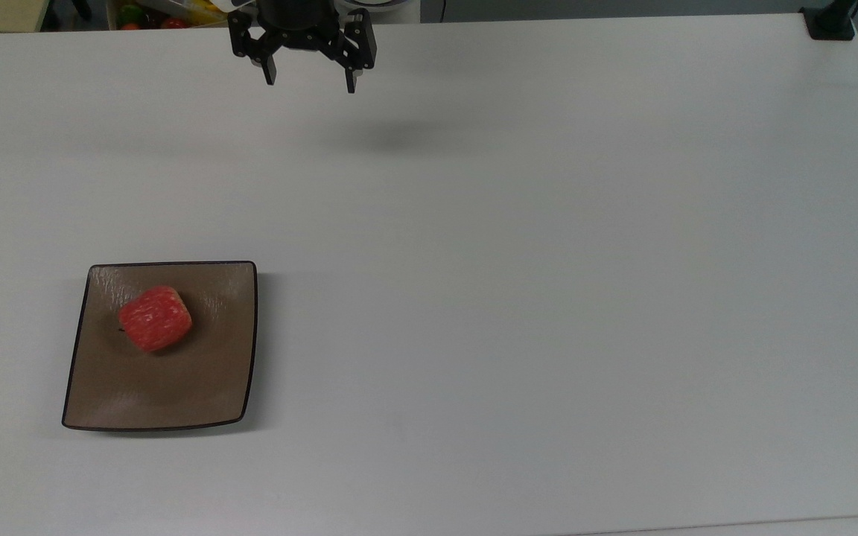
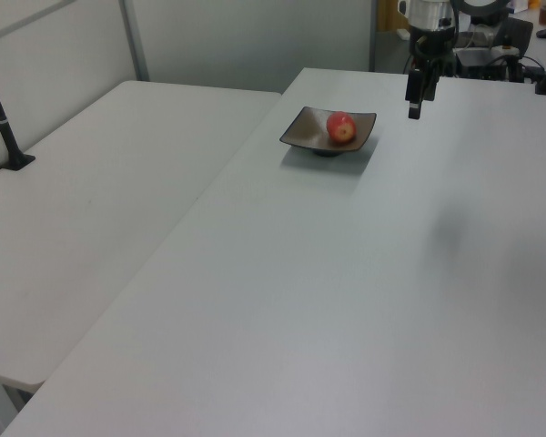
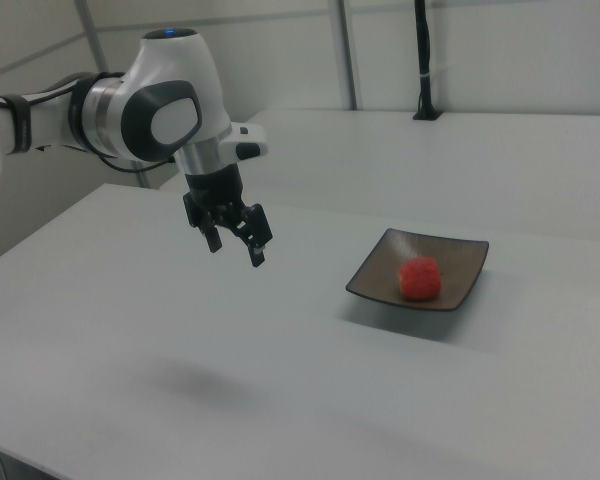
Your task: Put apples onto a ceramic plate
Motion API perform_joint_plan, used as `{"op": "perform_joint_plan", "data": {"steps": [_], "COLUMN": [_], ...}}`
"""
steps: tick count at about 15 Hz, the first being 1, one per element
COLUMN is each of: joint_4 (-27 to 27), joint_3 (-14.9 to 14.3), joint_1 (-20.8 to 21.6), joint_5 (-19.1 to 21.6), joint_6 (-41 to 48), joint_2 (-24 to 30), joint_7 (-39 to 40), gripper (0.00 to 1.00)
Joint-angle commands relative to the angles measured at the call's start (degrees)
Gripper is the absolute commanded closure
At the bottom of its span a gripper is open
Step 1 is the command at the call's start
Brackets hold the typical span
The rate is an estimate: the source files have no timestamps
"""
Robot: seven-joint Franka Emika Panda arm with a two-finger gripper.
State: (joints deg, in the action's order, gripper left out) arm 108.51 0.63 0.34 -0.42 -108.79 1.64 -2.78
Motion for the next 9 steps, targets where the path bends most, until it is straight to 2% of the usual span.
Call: {"op": "perform_joint_plan", "data": {"steps": [1, 6, 9], "joint_4": [0.9, 0.7, 0.7], "joint_3": [-1.4, -1.5, -1.6], "joint_1": [1.2, 1.1, 1.0], "joint_5": [0.5, 0.3, 0.2], "joint_6": [-1.3, -0.5, -0.1], "joint_2": [-0.1, -0.5, -0.5], "joint_7": [1.3, 2.2, 5.9], "gripper": [0.00, 0.00, 0.00]}}
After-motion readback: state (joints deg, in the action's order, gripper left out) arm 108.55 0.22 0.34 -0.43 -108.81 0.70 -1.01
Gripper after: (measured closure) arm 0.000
